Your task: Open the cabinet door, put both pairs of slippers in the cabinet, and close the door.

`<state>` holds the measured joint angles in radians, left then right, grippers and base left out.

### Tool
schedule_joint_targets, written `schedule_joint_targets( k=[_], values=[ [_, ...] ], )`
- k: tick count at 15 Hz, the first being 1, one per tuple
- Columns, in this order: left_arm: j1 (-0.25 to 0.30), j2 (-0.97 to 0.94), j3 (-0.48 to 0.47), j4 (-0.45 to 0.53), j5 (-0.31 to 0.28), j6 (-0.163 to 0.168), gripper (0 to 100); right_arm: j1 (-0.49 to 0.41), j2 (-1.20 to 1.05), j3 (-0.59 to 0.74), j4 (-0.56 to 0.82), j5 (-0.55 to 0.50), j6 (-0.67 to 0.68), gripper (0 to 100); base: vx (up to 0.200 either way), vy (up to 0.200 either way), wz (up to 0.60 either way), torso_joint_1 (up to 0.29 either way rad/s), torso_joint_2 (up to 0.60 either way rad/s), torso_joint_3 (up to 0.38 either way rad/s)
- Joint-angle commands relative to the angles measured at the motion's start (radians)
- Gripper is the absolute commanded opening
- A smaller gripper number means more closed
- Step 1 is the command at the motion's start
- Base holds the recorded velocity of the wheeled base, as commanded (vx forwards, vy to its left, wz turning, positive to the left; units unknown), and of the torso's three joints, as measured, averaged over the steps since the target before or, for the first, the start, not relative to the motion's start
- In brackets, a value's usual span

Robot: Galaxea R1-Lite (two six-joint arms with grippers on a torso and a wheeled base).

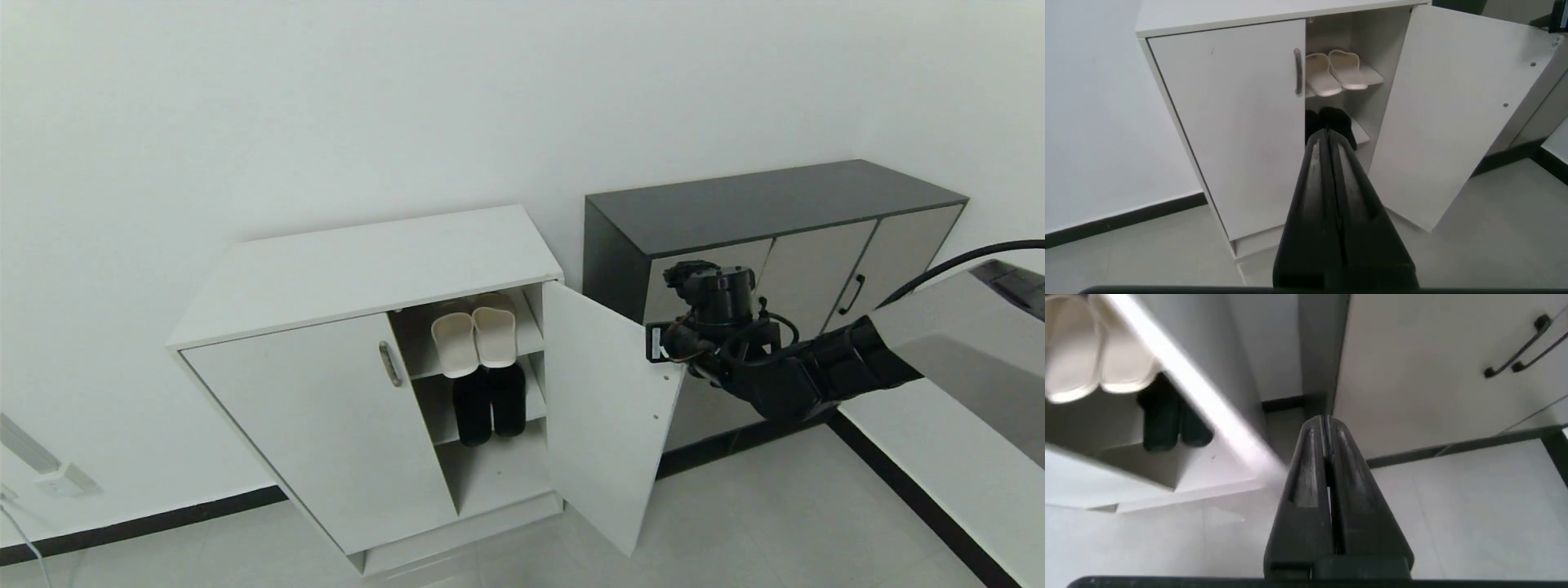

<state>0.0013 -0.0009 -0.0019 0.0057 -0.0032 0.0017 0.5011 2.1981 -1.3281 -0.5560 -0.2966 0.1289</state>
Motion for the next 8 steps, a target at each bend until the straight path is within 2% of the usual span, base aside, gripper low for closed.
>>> schedule_joint_targets(
  k=[1,2,3,4,8],
  values=[
    [0.0,0.001,0.0,0.0,0.0,0.0,0,0.076,-0.07,0.07,-0.001,0.001,0.0,0,0.0,0.0,0.0,0.0,0.0,0.0],
    [0.0,0.001,0.0,0.0,0.0,0.0,0,0.12,-0.098,0.102,-0.001,-0.001,0.001,0,0.0,0.0,0.0,0.0,0.0,0.0],
    [0.0,0.001,0.0,0.0,0.0,0.0,0,0.126,-0.103,0.106,-0.002,-0.003,0.001,0,0.0,0.0,0.0,0.0,0.0,0.0],
    [0.0,0.001,0.0,0.0,0.0,0.0,0,0.183,-0.153,0.139,-0.002,-0.004,0.001,0,0.0,0.0,0.0,0.0,0.0,0.0],
    [0.0,0.001,0.0,0.0,0.002,0.0,0,0.195,-0.216,0.19,-0.007,-0.004,-0.008,0,0.0,0.0,0.0,0.0,0.0,0.0]
  ],
)
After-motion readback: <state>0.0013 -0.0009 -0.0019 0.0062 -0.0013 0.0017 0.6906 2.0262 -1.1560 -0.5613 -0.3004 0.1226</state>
